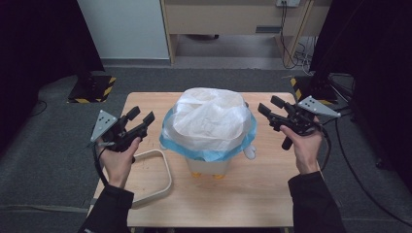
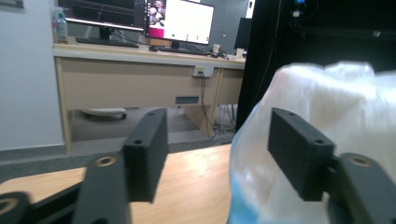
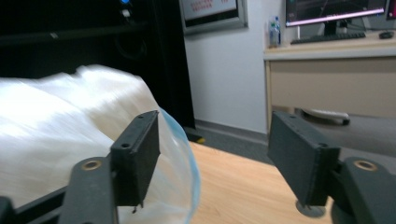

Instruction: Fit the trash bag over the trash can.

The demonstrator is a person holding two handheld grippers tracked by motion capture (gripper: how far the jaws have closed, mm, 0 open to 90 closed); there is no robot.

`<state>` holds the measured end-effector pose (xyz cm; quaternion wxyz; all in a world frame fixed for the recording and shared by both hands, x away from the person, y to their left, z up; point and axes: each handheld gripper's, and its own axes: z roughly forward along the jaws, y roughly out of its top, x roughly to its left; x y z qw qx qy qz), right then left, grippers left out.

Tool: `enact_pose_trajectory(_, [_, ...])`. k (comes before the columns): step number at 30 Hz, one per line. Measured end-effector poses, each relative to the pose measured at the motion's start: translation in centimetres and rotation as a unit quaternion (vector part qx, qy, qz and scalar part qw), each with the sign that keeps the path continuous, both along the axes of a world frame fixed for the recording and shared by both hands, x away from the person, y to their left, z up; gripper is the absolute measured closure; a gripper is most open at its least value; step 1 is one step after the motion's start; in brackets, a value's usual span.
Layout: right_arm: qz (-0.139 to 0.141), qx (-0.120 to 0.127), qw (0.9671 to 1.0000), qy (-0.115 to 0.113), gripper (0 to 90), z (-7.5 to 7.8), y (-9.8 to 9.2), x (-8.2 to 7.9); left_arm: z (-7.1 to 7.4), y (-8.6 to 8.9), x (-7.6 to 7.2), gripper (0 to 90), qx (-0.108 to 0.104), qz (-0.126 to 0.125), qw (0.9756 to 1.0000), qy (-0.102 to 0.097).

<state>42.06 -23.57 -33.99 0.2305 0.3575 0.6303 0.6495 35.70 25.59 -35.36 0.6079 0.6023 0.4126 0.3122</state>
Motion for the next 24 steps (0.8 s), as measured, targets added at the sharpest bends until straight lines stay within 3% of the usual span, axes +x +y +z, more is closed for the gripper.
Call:
enact_pose_trajectory(3, [0.003,0.019,0.9998,-0.009,28.6,1.2,-0.3,-0.9,-1.4,1.4,-1.3,29.5,0.023,0.008,0.9996,0.012])
enact_pose_trajectory(7, [0.005,0.039,0.999,-0.023,24.3,2.7,-0.3,-2.0,-4.6,3.3,-2.7,26.7,0.047,0.016,0.9971,0.058])
enact_pose_trajectory(11, [0.014,0.06,0.9974,-0.037,21.2,4.1,0.2,-2.5,-8.1,5.1,-3.6,24.8,0.074,0.023,0.991,0.109])
enact_pose_trajectory(13, [0.02,0.065,0.997,-0.037,21.0,4.6,0.6,-2.7,-9.8,5.7,-3.9,24.2,0.074,0.029,0.9885,0.129])
enact_pose_trajectory(15, [0.026,0.059,0.9972,-0.038,21.3,5.1,1.2,-2.8,-11.0,5.9,-3.9,23.8,0.079,0.032,0.9861,0.142])
enact_pose_trajectory(18, [0.038,0.041,0.9976,-0.04,21.9,5.8,2.3,-2.8,-12.7,5.9,-3.8,23.7,0.113,0.031,0.9796,0.163])
enact_pose_trajectory(23, [0.049,0.039,0.9968,-0.049,19.7,7.3,4.6,-3.0,-14.8,5.6,-3.5,22.8,0.135,0.015,0.9705,0.199])
enact_pose_trajectory(24, [0.05,0.039,0.9968,-0.05,19.4,7.6,5.0,-3.0,-15.0,5.6,-3.4,22.5,0.135,0.012,0.9697,0.203])
